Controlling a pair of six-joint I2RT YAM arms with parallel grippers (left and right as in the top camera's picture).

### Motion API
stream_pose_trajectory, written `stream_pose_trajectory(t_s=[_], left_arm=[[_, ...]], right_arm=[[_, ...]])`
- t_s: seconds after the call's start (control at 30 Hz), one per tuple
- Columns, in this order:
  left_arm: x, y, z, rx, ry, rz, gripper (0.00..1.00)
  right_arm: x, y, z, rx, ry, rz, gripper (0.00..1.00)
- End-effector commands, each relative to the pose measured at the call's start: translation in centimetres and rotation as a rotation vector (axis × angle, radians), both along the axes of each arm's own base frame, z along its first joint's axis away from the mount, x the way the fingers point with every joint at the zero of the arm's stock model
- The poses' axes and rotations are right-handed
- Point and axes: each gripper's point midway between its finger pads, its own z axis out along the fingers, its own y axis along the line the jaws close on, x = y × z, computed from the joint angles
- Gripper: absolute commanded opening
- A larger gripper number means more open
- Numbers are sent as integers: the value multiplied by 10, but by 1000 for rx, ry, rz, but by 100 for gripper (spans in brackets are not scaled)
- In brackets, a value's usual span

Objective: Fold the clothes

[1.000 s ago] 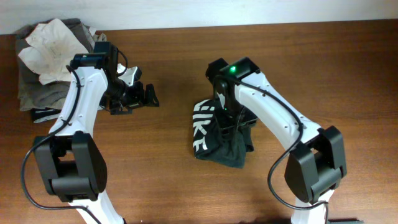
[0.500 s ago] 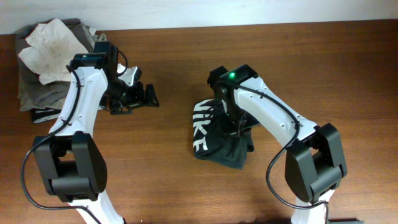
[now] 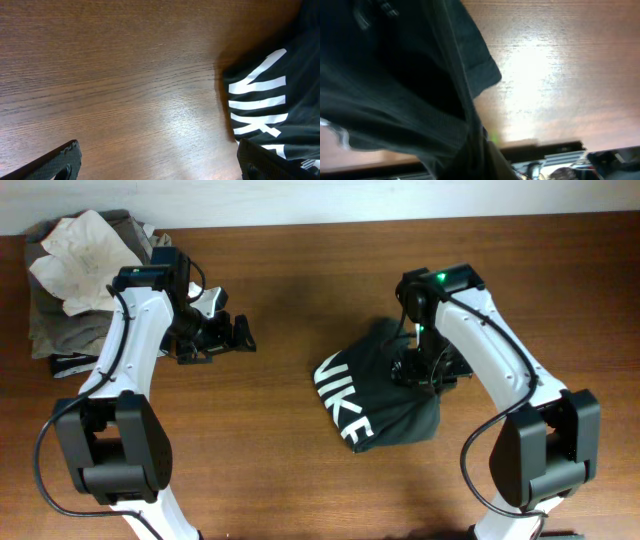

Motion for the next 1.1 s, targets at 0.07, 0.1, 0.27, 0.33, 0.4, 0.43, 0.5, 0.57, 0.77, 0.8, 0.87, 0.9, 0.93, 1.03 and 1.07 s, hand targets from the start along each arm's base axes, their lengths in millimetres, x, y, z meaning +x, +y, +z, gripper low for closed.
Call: stream_pose_trajectory(t_s=[0.07, 0.1, 0.27, 0.33, 0.4, 0.43, 0.5, 0.57, 0.77, 0.8, 0.87, 0.9, 0.93, 1.03, 1.07], left_arm=[[-1, 0, -5, 8, 11, -5, 99], [-1, 0, -5, 8, 11, -5, 99], [-1, 0, -5, 8, 11, -5, 99], [-1, 0, -5, 8, 11, -5, 99], [-1, 0, -5, 8, 11, -5, 99], [-1, 0, -5, 7, 11, -5, 99], [-1, 0, -5, 7, 11, -5, 99], [-1, 0, -5, 7, 11, -5, 99], [-1, 0, -5, 8, 11, -5, 99], [-1, 0, -5, 8, 11, -5, 99], [-1, 0, -5, 8, 11, -5, 99], [-1, 0, -5, 8, 11, -5, 99], [-1, 0, -5, 8, 10, -5, 99], [-1, 0, -5, 7, 10, -5, 99], [0, 0, -5, 7, 8, -5, 99]], right_arm=[[-6, -27, -38, -130, -26, -26, 18], [-6, -31, -45, -134, -35, -59, 17], [-5, -61, -60, -137, -56, -315, 6], [-4, -71, -59, -134, -53, -356, 18], [-5, -78, -56, -134, -48, -382, 32], [-5, -80, -54, -135, -46, -390, 47], [-1, -82, -47, -134, -52, -397, 75], [2, -82, -40, -130, -59, -395, 83], [15, -58, -17, 35, -78, -343, 83], [18, -47, -12, 107, -84, -315, 81], [20, -21, -1, 284, -92, -229, 76], [20, -10, 2, 352, -91, -182, 75], [18, 2, 5, 419, -86, -119, 72], [16, 20, -2, 473, -85, -35, 33], [17, 29, -8, 495, -90, -18, 8]])
